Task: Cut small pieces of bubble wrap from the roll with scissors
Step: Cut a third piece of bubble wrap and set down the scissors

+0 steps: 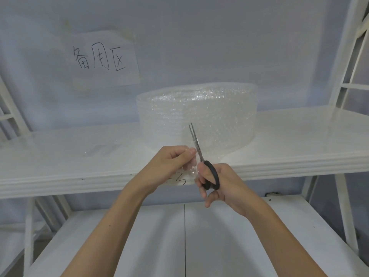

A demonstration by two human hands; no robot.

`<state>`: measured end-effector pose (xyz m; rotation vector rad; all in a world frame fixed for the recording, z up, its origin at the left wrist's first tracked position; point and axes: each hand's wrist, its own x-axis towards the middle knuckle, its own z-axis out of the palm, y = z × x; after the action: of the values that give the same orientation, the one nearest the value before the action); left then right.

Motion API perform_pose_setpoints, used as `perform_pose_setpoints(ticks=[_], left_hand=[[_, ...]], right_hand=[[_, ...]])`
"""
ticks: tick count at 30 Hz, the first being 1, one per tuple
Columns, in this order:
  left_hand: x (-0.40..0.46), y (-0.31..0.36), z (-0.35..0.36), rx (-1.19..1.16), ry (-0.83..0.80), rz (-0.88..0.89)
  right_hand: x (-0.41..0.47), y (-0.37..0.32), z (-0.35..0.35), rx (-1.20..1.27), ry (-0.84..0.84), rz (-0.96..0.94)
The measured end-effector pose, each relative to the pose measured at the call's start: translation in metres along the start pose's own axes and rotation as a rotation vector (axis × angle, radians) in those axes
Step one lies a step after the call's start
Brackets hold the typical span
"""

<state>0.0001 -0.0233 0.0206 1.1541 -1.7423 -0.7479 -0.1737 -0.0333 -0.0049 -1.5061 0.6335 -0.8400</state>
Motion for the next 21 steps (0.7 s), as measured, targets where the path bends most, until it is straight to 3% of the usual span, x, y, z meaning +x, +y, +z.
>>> perform_pose_setpoints(ticks=[10,15,21], left_hand=[[0.0,-0.002,-0.001,-0.023,-0.015,0.006],[0.005,0.009,0.001,-0.194,0.061,-0.146],[0.003,0.007,0.008,-0.084,0.159,-0.038]], right_hand=[[0.004,0.003,0.0,-0.032,0.032,0.006],[0.004,0.006,-0.001,-0.051,0.055,0.017],[0.004,0.007,-0.001,-0.066,0.061,0.026]])
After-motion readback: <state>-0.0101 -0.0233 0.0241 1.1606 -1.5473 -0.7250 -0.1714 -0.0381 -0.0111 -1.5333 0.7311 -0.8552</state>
